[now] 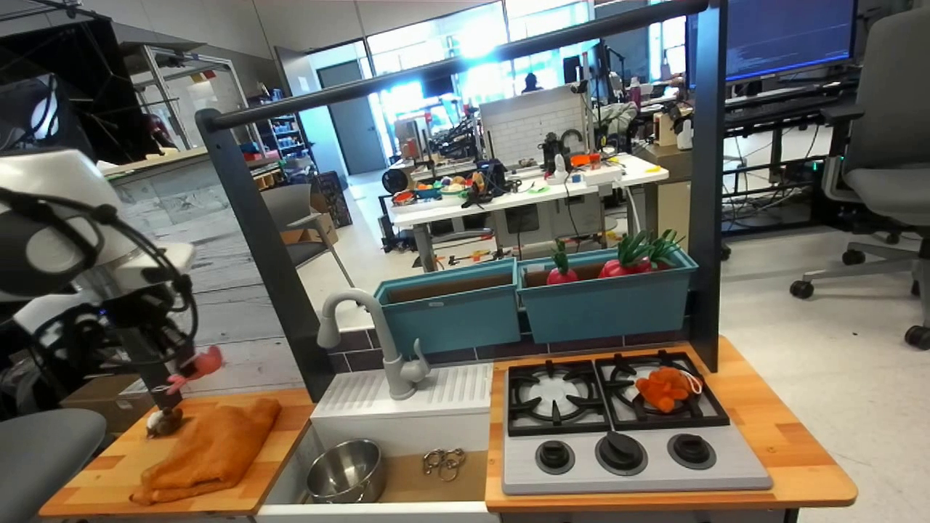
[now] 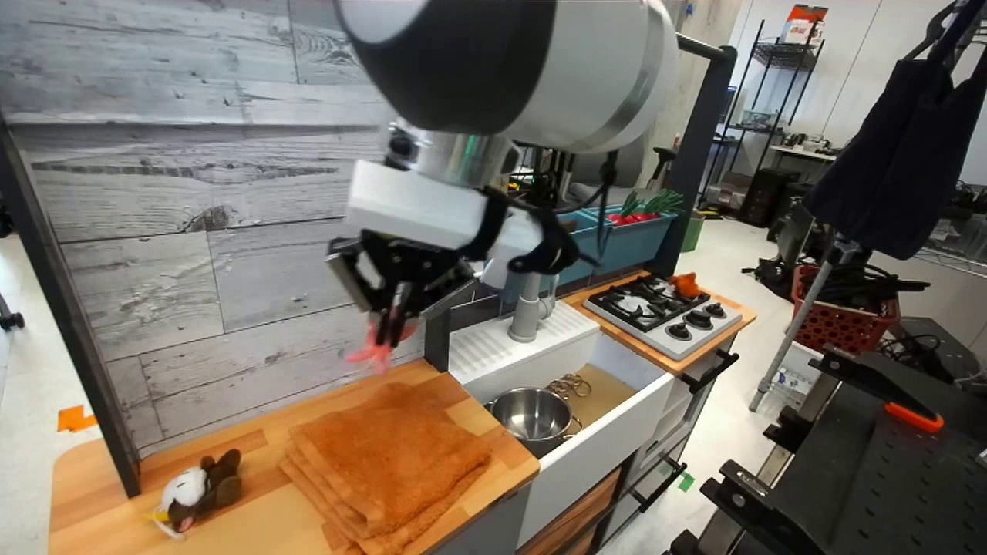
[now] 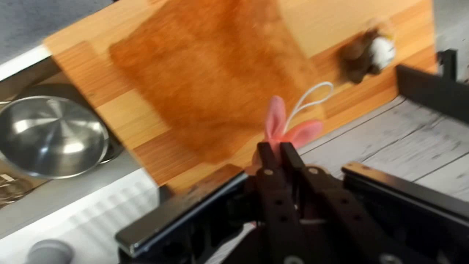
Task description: Put the toys in the pot and wipe the counter with the orange towel
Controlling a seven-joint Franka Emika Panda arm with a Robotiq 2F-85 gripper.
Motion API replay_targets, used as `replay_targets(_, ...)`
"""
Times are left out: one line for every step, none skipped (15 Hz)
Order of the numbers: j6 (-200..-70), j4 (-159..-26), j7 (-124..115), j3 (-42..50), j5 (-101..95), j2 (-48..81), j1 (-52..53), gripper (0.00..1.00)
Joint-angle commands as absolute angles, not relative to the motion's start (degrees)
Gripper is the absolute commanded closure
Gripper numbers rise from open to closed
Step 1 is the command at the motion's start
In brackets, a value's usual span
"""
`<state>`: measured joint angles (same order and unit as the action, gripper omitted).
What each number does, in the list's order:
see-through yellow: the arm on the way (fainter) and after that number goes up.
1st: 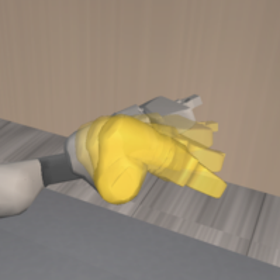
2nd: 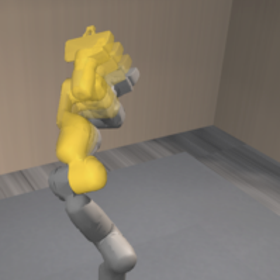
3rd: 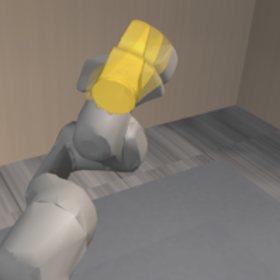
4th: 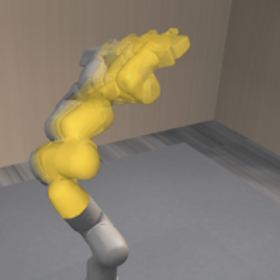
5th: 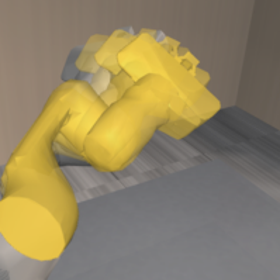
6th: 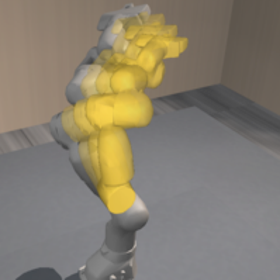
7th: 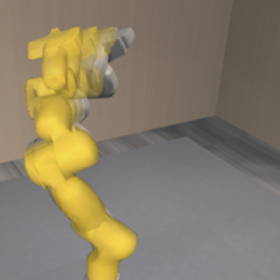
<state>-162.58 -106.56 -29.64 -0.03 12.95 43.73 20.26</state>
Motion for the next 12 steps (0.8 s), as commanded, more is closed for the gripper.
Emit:
replay_targets(-157.4, -104.1, -34.4, 7.2, 12.3, 45.5, 18.8, 0.98)
replay_targets(-155.8, -103.2, -36.1, 9.0, 11.9, 46.6, 18.4, 0.98)
replay_targets(-153.8, -102.1, -37.8, 10.6, 11.4, 48.0, 18.1, 0.98)
replay_targets(-151.9, -101.5, -39.6, 11.7, 11.2, 49.1, 17.7, 0.98)
replay_targets(-149.6, -100.5, -41.6, 12.7, 10.9, 50.5, 17.4, 0.98)
replay_targets(-147.2, -99.9, -43.3, 13.0, 10.8, 51.5, 17.0, 0.98)
replay_targets(-144.4, -99.6, -44.6, 12.8, 10.8, 52.1, 16.3, 0.98)
replay_targets(-142.9, -99.4, -45.4, 12.4, 10.8, 52.9, 15.6, 0.98)
replay_targets(-142.9, -99.5, -45.7, 11.8, 10.8, 53.6, 14.9, 0.98)
replay_targets(-142.4, -99.1, -45.8, 11.1, 11.1, 54.2, 14.2, 0.98)
replay_targets(-143.5, -99.5, -45.4, 10.4, 11.3, 54.5, 13.8, 0.98)
replay_targets(-144.7, -99.7, -45.0, 9.9, 11.4, 54.8, 13.6, 0.98)
